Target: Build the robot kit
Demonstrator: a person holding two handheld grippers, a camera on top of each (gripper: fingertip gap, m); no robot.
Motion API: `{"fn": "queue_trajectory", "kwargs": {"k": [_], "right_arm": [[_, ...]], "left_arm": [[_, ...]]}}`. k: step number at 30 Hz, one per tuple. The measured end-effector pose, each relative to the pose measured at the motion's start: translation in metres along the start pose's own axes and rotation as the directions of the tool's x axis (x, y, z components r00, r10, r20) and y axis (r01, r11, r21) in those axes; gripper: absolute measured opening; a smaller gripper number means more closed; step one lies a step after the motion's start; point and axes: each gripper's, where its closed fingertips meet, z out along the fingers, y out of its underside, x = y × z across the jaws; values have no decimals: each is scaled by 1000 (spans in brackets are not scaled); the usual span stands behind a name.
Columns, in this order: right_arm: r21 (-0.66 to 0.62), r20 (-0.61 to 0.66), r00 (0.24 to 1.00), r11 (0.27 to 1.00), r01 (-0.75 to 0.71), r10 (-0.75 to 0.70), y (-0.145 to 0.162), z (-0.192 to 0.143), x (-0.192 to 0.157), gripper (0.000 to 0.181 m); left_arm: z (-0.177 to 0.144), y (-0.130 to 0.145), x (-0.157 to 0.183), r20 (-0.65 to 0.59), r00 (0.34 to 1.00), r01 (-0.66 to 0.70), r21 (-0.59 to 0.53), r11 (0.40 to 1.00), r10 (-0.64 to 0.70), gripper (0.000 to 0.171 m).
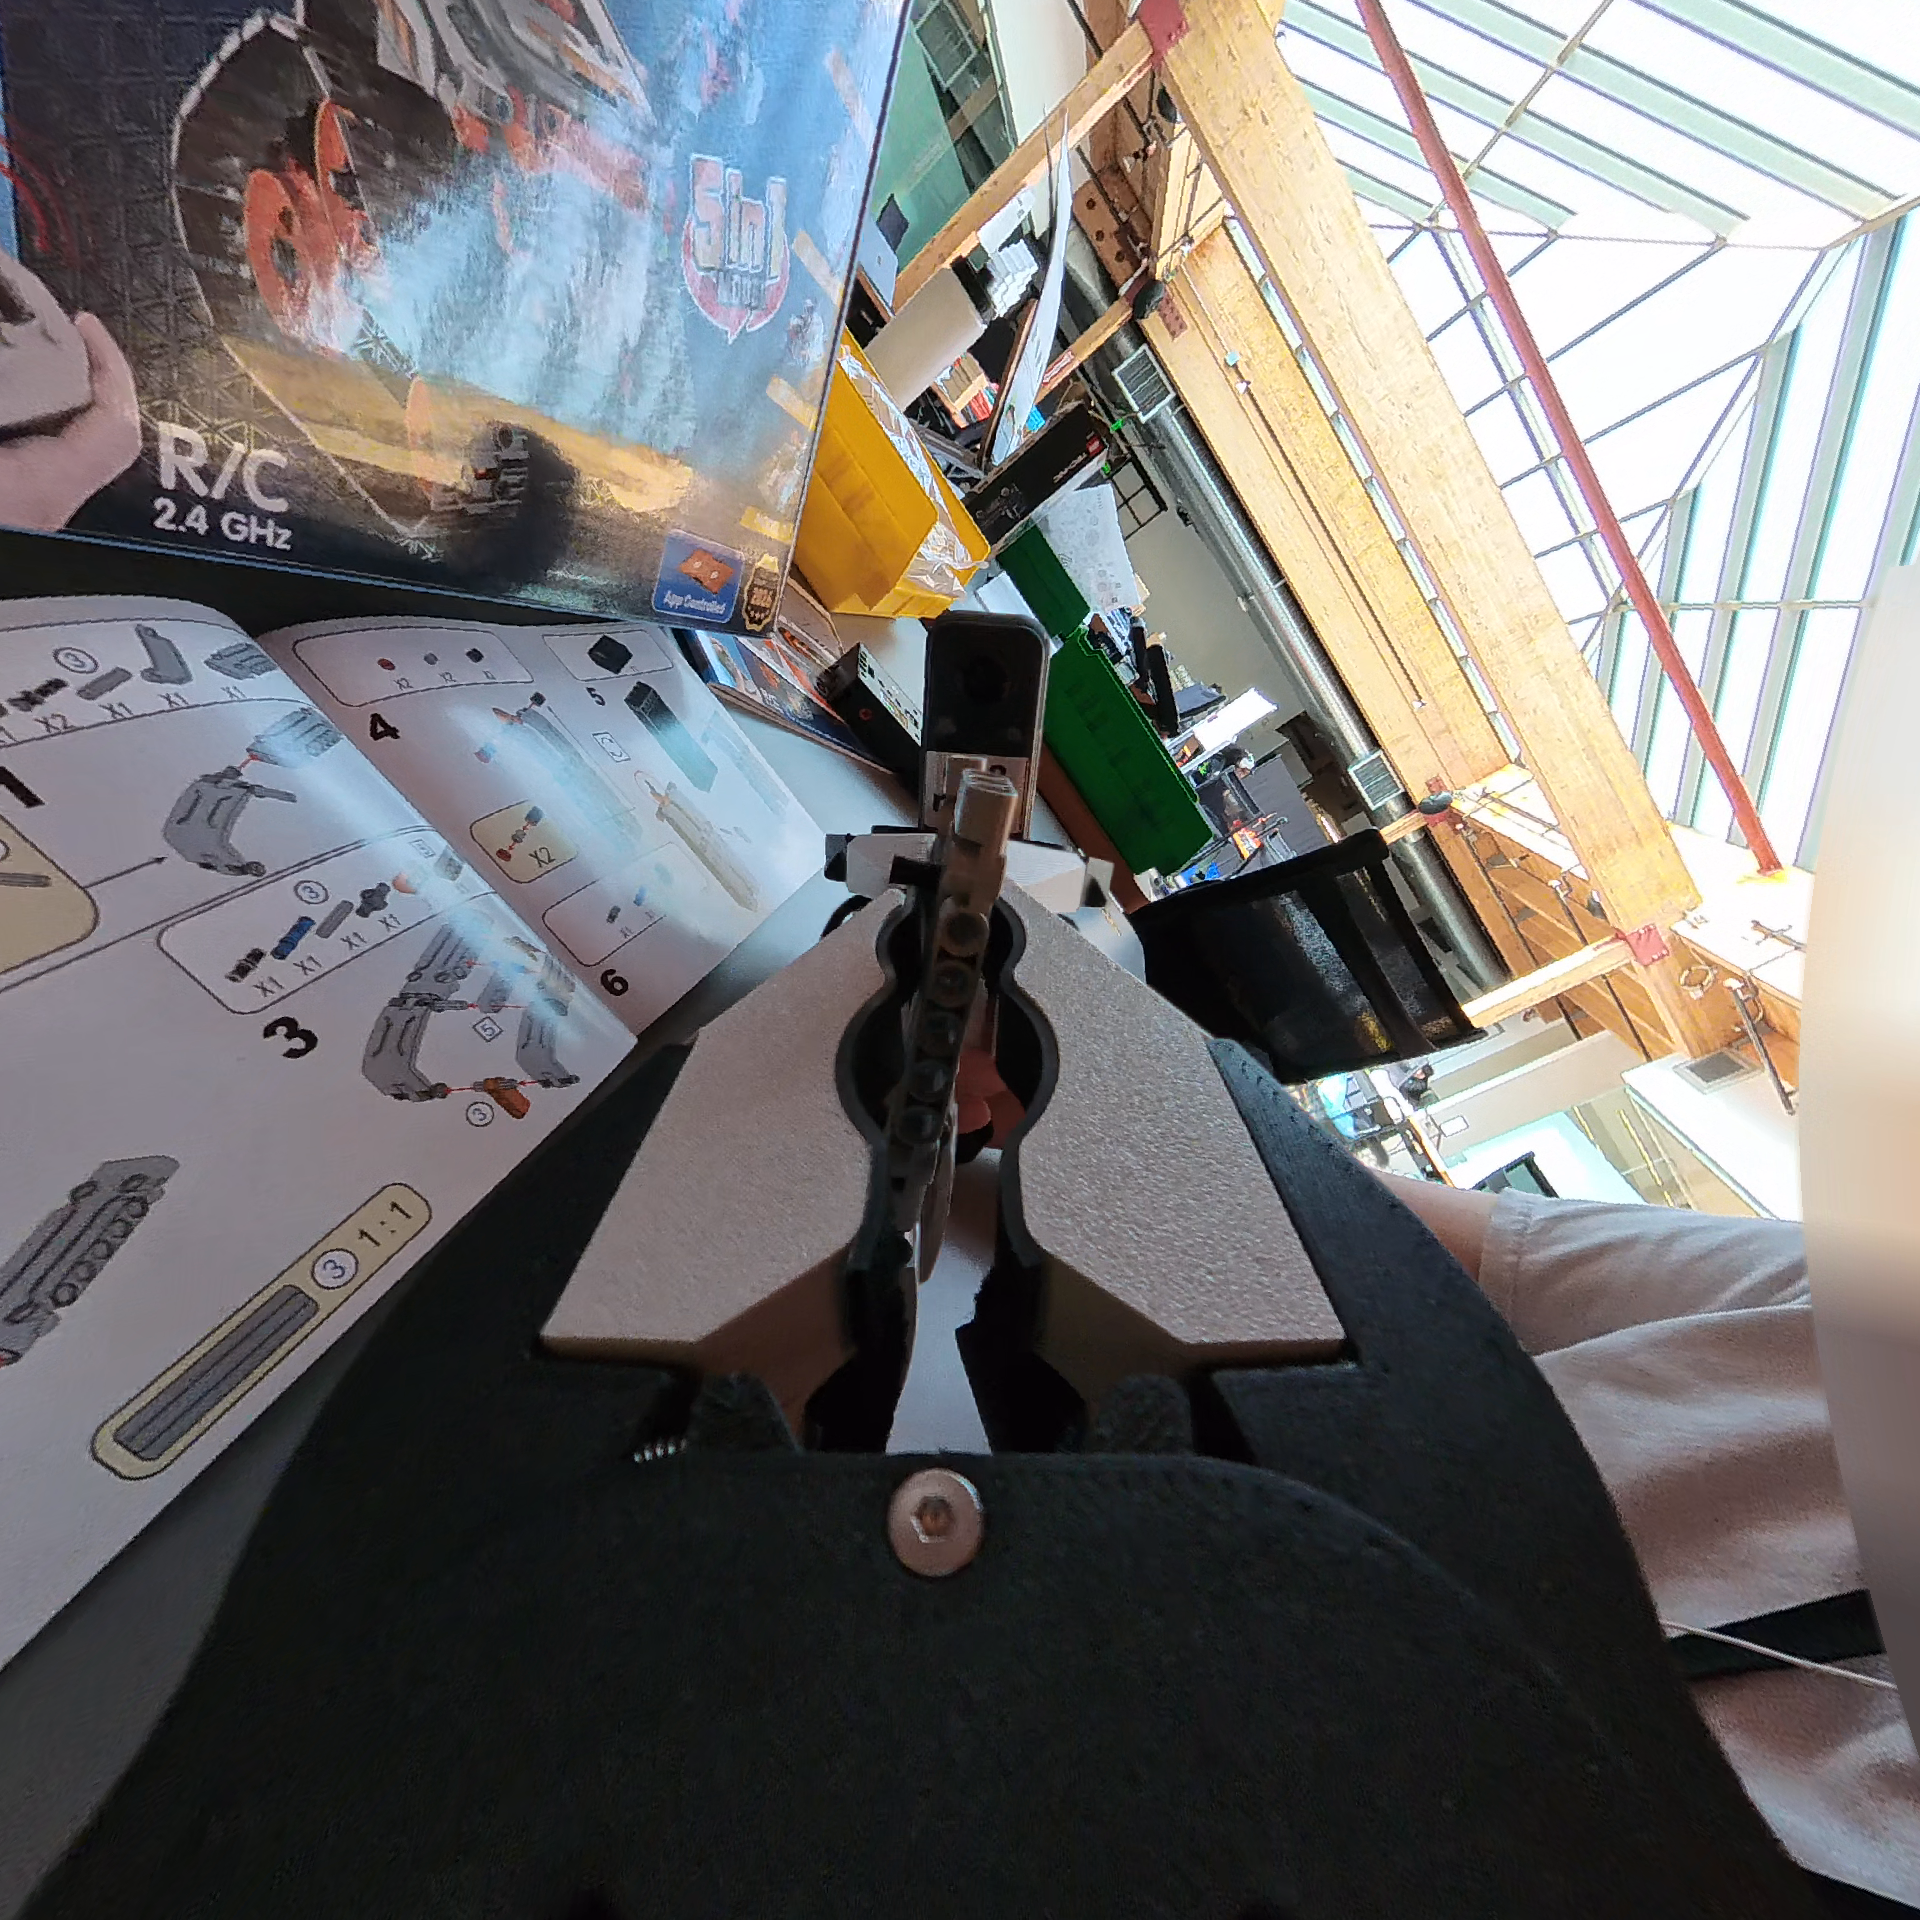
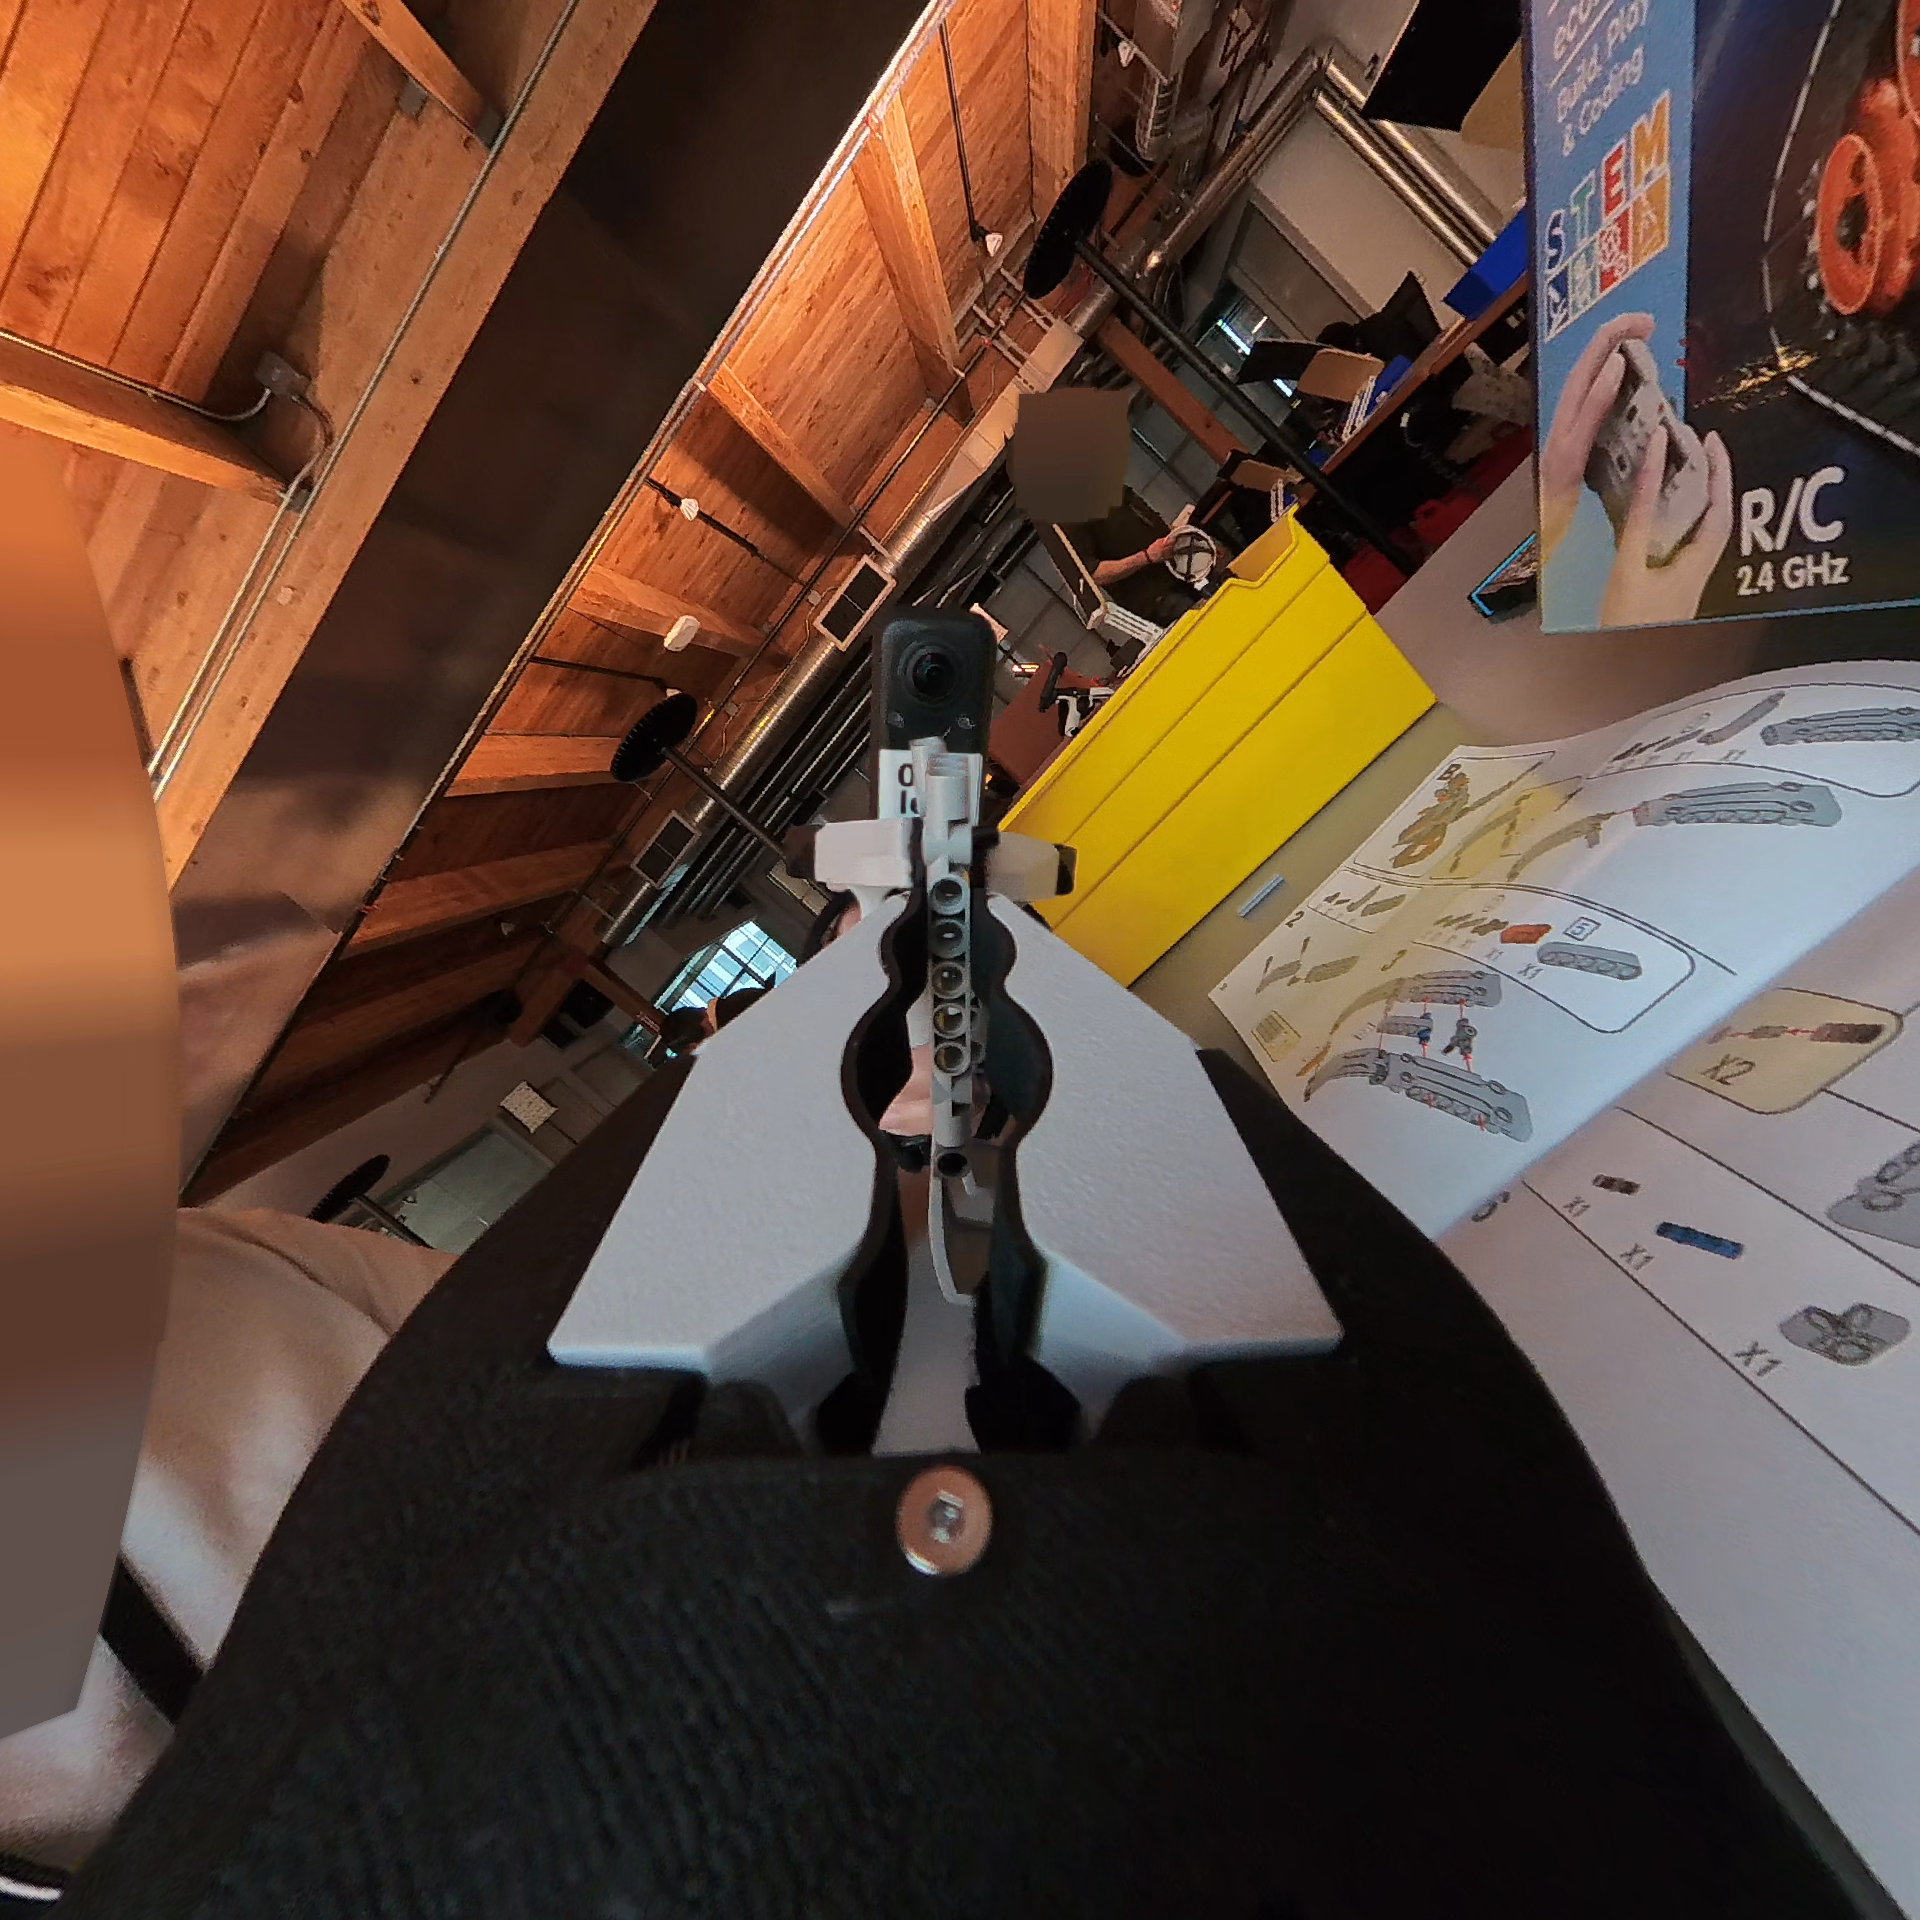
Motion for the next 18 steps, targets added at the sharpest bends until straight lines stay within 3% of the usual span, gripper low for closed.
{"fn": "queue_trajectory", "kwargs": {"k": [6, 10, 12, 14, 16, 18], "right_arm": [[-113, -131, 991, 994, 0, -15, 6, -9, 15, 5], [-217, -225, 974, 974, -72, 21, 10, -27, 9, 5], [-304, -253, 966, 952, -20, -61, 10, -33, -5, 5], [-516, -364, 885, 854, 67, -290, 19, -48, -7, 5], [-729, -431, 710, 678, 89, -557, 29, -74, 7, 5], [-819, -406, 642, 571, 62, -651, 42, -80, 12, 5]], "left_arm": [[-2, 1, -5, -15, 999, 46, -9, 999, -46, 6], [-10, -4, -7, 8, 999, 51, 1, 999, -51, 6], [-14, -6, -9, 37, 999, 37, 2, 999, -37, 6], [-16, -4, -11, 73, 997, 22, -20, 1000, -21, 6], [-17, -4, -12, 100, 995, 7, -30, 1000, -4, 6], [-16, -2, -13, 119, 993, -6, -42, 999, 11, 6]]}}
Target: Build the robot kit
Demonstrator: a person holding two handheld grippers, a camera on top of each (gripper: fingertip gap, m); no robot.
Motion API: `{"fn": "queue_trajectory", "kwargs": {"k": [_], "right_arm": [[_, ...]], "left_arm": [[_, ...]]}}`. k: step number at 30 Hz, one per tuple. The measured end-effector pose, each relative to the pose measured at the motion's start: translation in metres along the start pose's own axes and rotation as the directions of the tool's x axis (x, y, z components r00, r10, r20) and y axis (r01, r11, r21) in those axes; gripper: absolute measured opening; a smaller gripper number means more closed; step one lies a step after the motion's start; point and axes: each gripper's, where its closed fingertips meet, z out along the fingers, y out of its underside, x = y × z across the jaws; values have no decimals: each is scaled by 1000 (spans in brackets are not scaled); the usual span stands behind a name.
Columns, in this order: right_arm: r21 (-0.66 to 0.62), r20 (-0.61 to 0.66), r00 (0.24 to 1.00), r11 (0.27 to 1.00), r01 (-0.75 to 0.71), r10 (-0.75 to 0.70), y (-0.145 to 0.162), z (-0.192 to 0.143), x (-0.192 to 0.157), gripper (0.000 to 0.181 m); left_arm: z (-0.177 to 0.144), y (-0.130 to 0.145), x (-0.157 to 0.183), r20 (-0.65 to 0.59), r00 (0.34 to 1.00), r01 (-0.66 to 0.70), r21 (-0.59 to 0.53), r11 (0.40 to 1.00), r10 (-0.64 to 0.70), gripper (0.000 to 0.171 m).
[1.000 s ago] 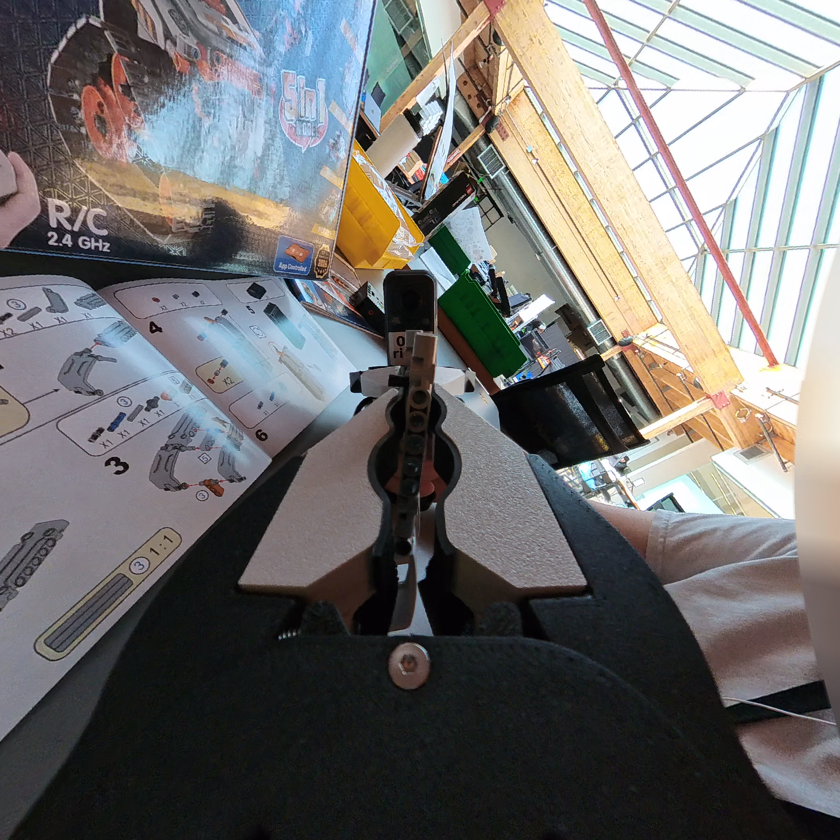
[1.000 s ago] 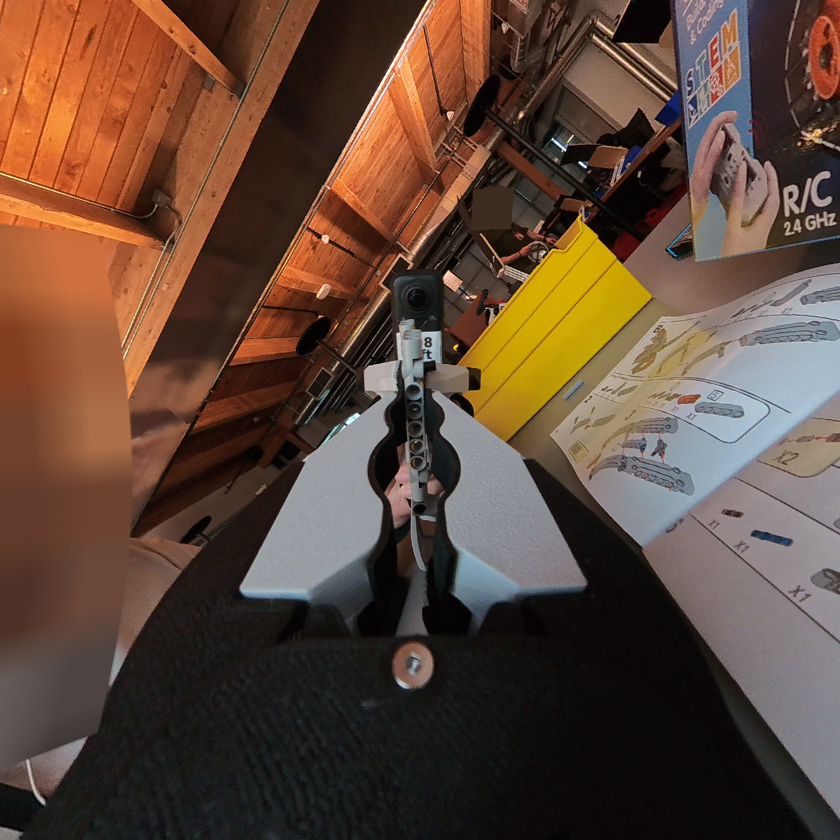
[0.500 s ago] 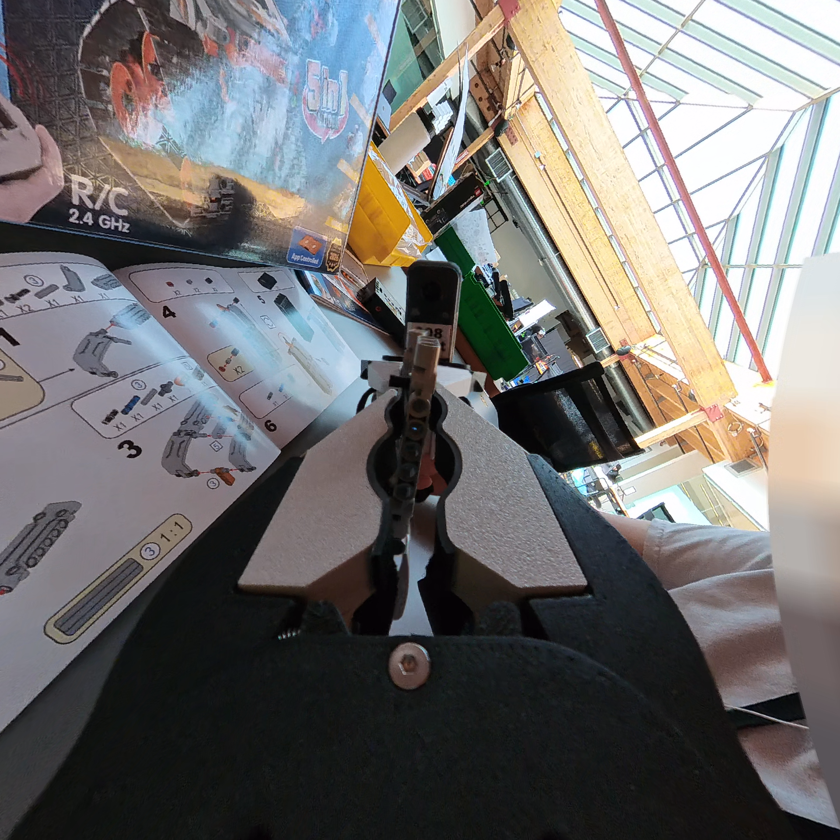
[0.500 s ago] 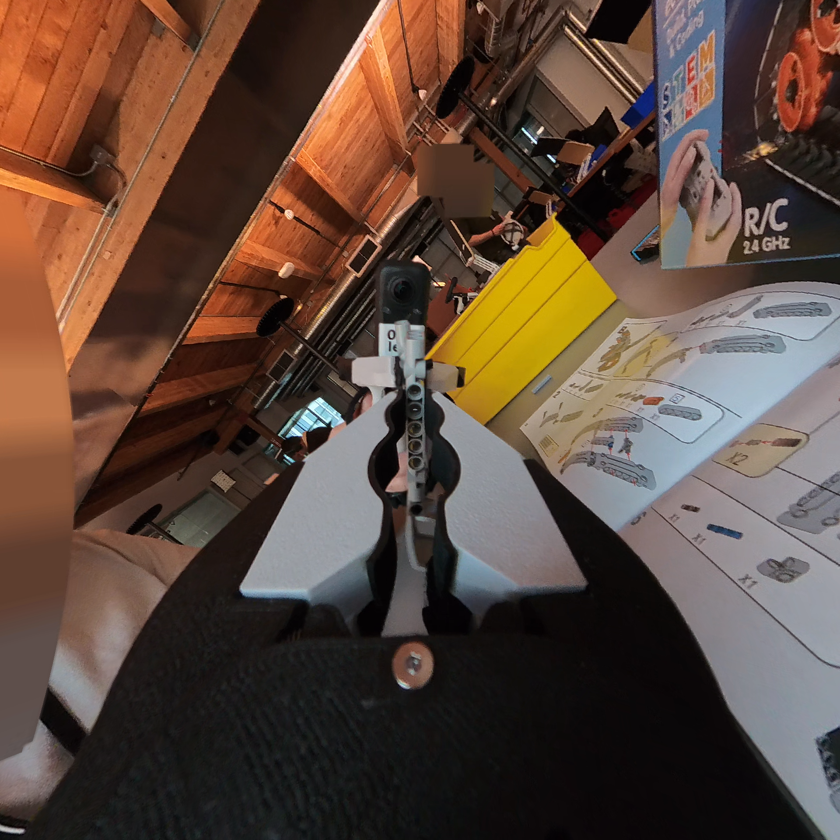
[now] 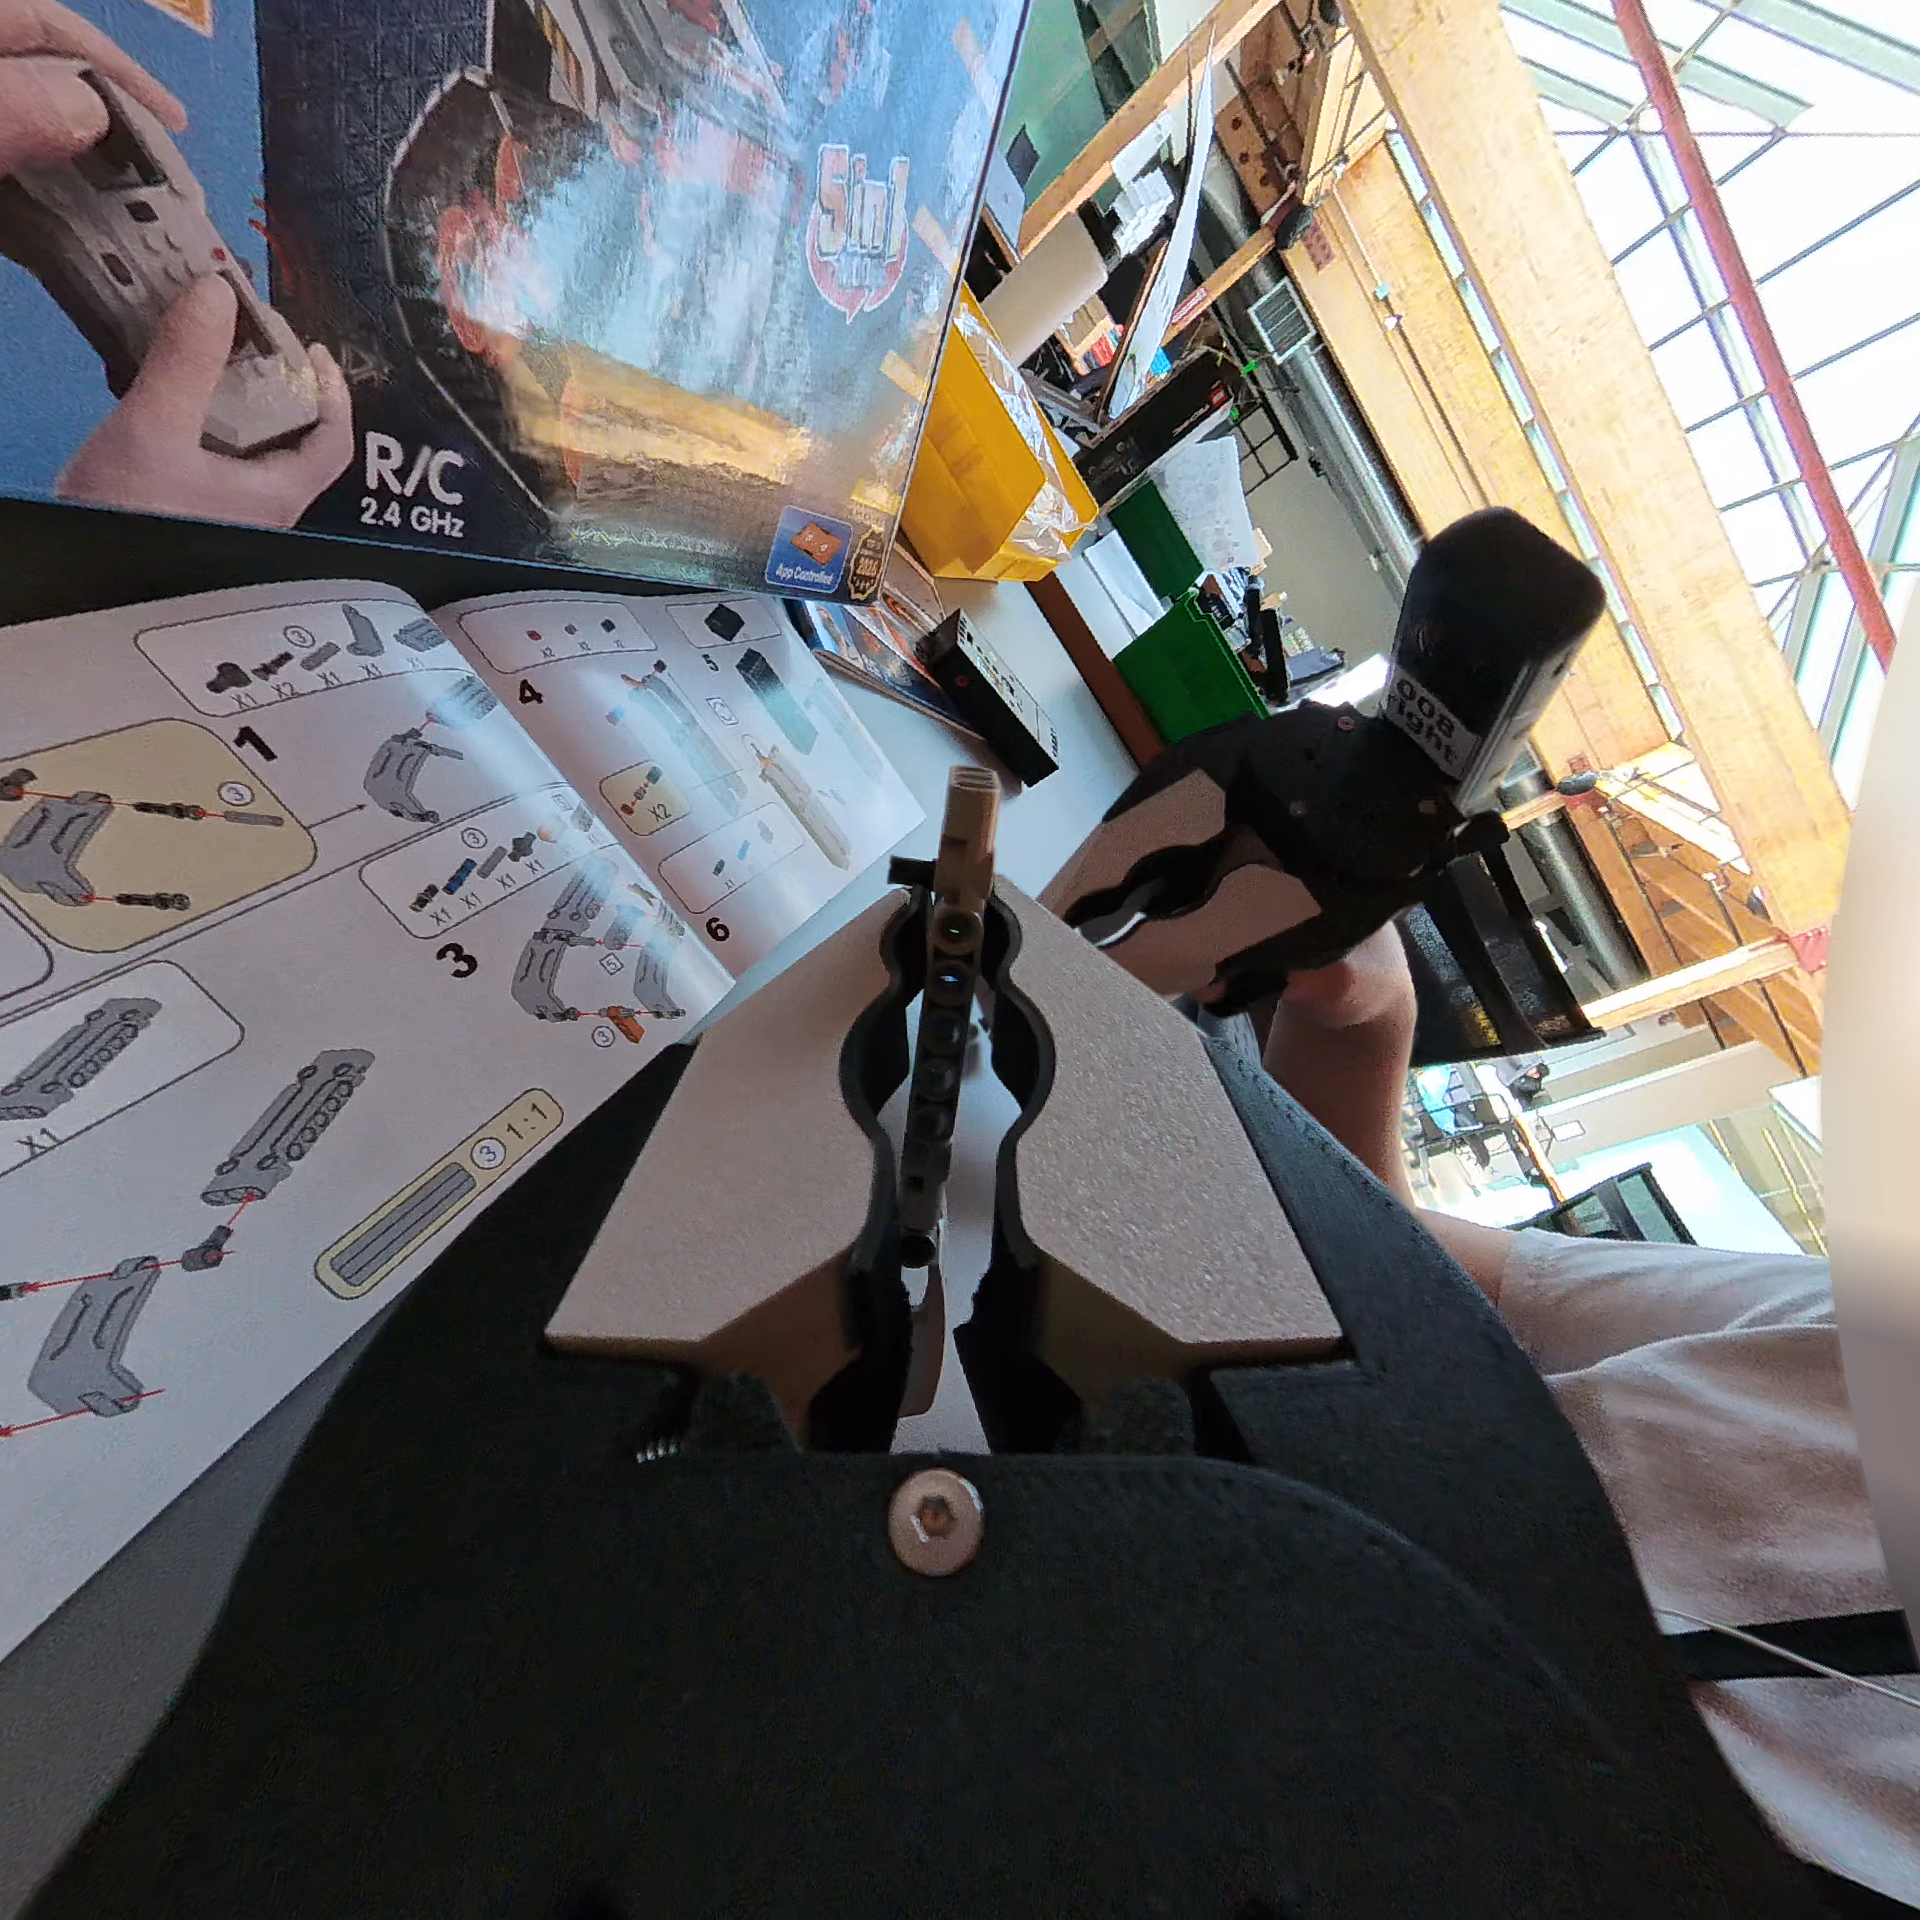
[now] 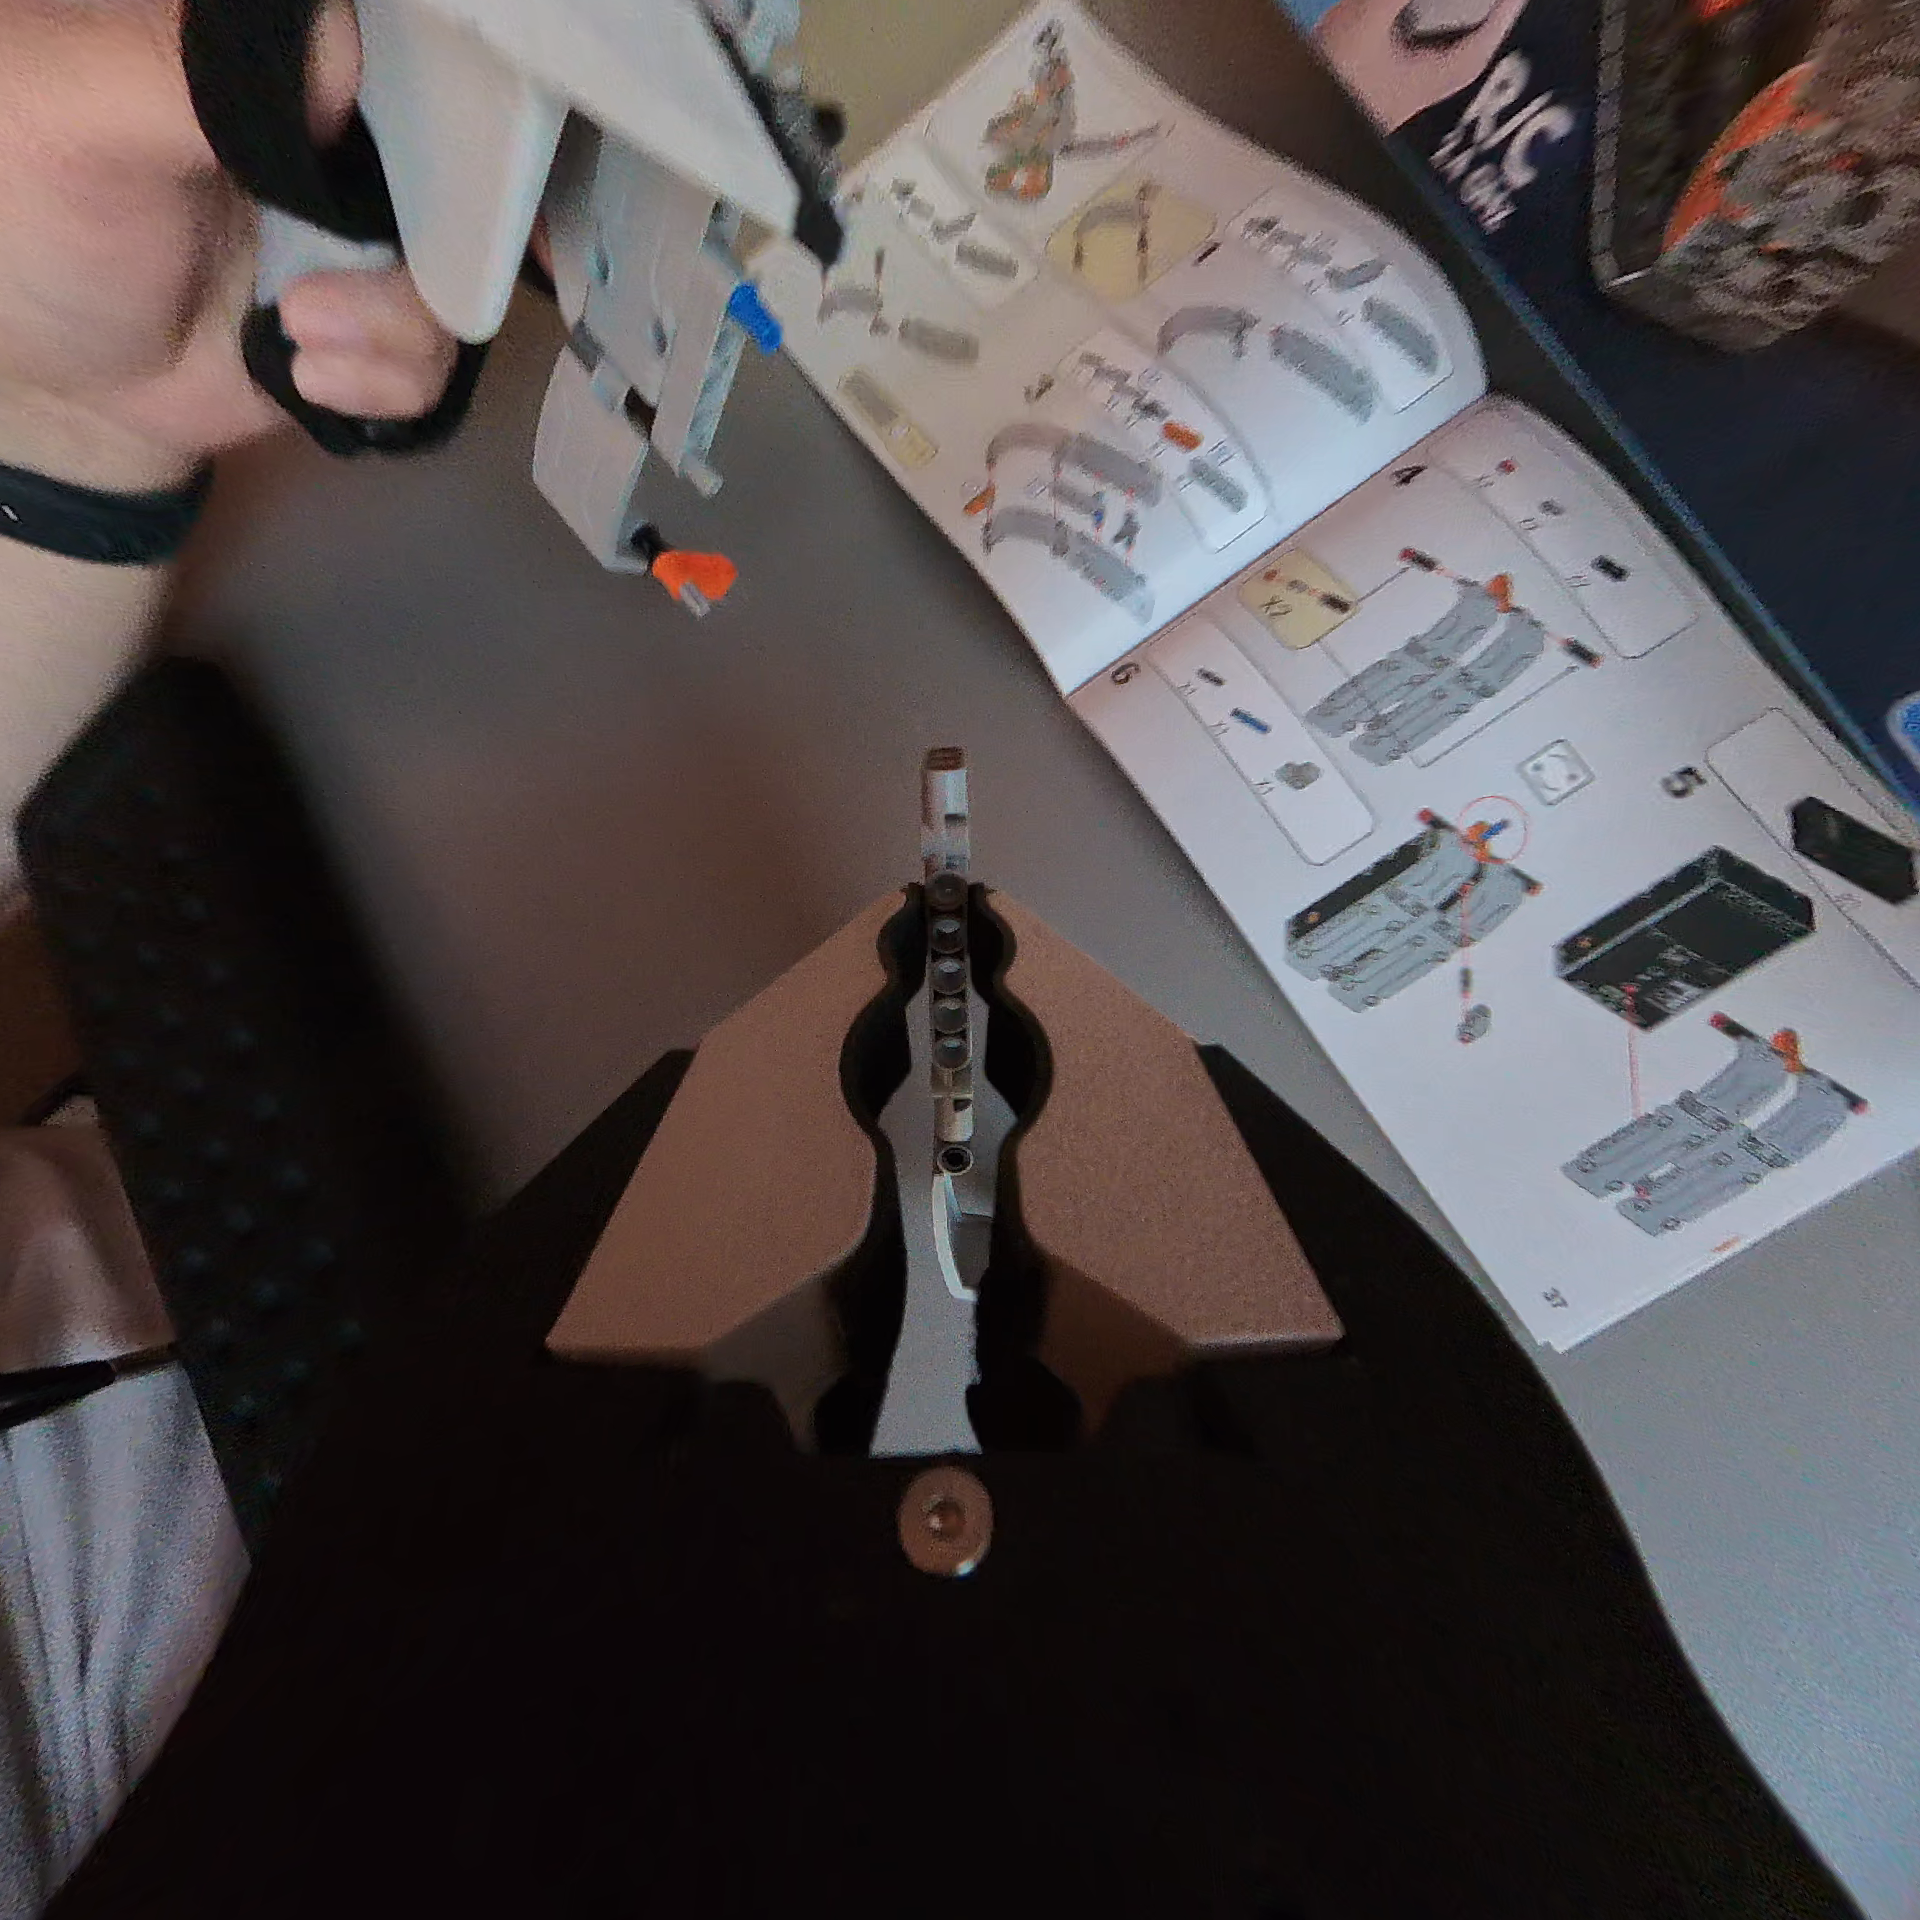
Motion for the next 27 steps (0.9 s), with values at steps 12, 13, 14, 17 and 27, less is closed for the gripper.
{"fn": "queue_trajectory", "kwargs": {"k": [12, 13, 14, 17, 27], "right_arm": [[148, 234, 972, 989, -16, -20, -23, 21, -39, 25], [270, 296, 955, 960, -79, -4, -43, 14, -44, 27], [371, 363, 931, 914, -163, 19, -61, 7, -47, 32], [399, 553, 827, 839, -370, 101, -78, 5, -49, 29], [342, 727, 674, 785, -516, 126, -80, -6, -46, 5]], "left_arm": [[15, 2, 30, -209, 978, 30, 23, 999, -25, 6], [15, 1, 33, -224, 974, 28, 34, 999, -20, 6], [14, 0, 35, -238, 971, 30, 41, 999, -19, 6], [16, 1, 39, -263, 964, 39, 36, 999, -28, 6], [6, -6, 43, -316, 948, 48, 43, 998, -32, 15]]}}
